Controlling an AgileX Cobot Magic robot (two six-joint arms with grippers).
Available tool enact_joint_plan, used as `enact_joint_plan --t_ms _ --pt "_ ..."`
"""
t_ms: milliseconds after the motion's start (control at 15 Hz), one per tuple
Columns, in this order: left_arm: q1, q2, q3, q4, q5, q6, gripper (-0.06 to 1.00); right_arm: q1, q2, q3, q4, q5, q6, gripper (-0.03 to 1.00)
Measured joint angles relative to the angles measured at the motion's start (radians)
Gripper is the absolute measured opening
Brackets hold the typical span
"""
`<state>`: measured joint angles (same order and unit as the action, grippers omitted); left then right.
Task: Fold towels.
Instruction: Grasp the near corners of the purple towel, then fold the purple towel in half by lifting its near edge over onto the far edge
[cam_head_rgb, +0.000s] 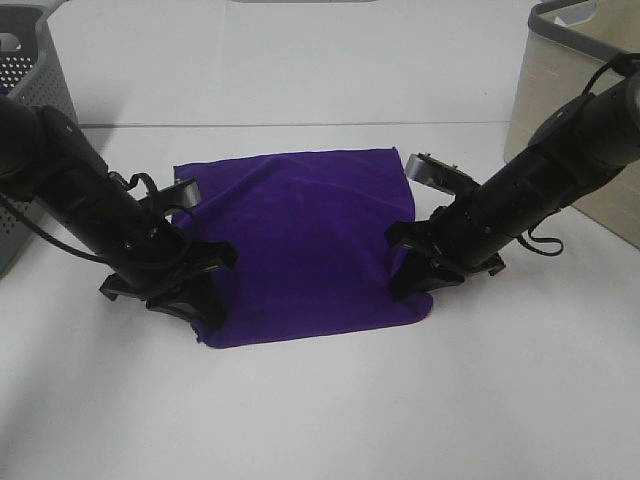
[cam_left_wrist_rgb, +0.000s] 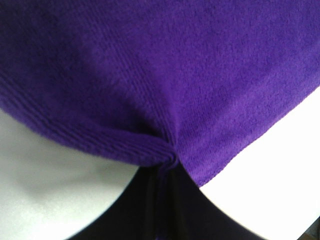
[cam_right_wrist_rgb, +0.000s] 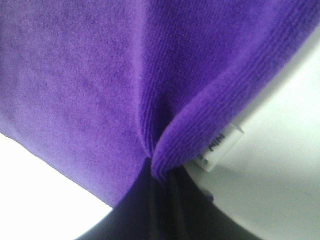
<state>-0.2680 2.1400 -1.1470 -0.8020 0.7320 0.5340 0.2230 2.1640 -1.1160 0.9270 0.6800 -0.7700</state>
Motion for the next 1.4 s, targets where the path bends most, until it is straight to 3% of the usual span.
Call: enact_joint_plan --t_ms 200,333,600,800,867,1067,1400 --pt "-0.003 0.003 -0.015 0.025 0.048 0.043 0.0 0.0 -0.005 0.0 -0.006 0.061 0.029 0.03" --pt "-0.005 -0.018 -0.013 0.085 0.076 0.06 0.0 0.001 -0.032 0.013 -0.057 0.099 0.062 0.03" --pt "-0.006 -0.172 -0.012 0.128 0.064 0.058 0.0 0.005 -0.169 0.009 -0.111 0.135 0.141 0.03" --pt "-0.006 -0.215 -0.048 0.135 0.021 0.058 0.0 0.005 -0.201 -0.098 -0.145 0.138 0.174 0.03" --pt "-0.006 -0.214 -0.085 0.141 -0.08 0.058 0.0 0.005 -0.165 -0.231 -0.192 0.126 0.223 0.03" --pt "-0.006 -0.191 -0.178 0.178 -0.239 0.076 0.0 0.005 -0.069 -0.479 -0.246 0.127 0.295 0.03" --pt "0.021 -0.057 -0.384 0.185 -0.299 0.08 0.0 0.005 0.121 -0.839 -0.339 0.129 0.393 0.03"
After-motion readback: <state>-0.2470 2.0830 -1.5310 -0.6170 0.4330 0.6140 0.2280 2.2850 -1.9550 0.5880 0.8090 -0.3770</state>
